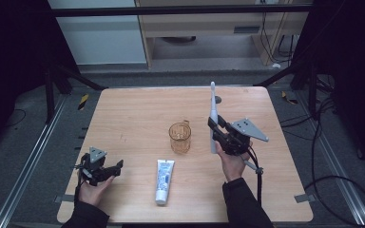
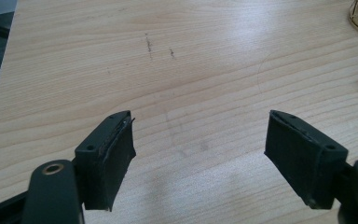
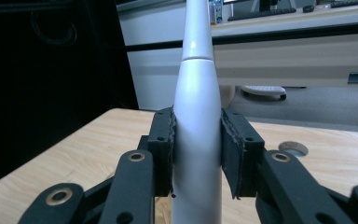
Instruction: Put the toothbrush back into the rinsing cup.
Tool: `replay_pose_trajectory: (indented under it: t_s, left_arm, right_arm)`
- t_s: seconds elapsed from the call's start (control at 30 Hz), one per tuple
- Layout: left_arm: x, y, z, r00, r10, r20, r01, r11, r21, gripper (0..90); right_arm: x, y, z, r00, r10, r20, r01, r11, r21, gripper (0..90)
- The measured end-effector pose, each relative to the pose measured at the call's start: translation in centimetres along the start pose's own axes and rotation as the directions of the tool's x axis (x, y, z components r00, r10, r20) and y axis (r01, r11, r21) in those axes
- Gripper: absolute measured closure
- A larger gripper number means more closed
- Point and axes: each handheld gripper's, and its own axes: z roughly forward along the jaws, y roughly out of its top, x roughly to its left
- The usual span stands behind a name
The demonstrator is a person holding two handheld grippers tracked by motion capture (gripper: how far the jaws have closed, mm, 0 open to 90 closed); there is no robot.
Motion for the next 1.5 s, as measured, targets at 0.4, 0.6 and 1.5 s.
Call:
replay_pose_trajectory:
  t_s: [0.4, 0.6, 1.5]
  left_arm:
    - [0.0, 0.0, 0.0, 1.0, 0.001, 0.0, -0.001, 1.0, -0.001, 22.8]
    - [0.1, 0.0, 0.0, 1.0, 0.001, 0.0, -0.001, 1.0, 0.0, 22.8]
    - [0.2, 0.0, 0.0, 1.0, 0.0, 0.001, 0.0, 1.0, -0.004, 22.7]
  right_arm:
    - [0.9, 0.7, 2.4, 0.999, 0.034, 0.028, -0.032, 0.996, -0.088, 67.0]
    - [1.4, 0.9, 3.7, 0.9989, 0.037, 0.03, -0.033, 0.991, -0.127, 67.0]
    - [3.1, 0.9, 7.9, 0.9987, 0.045, 0.023, -0.041, 0.985, -0.17, 66.9]
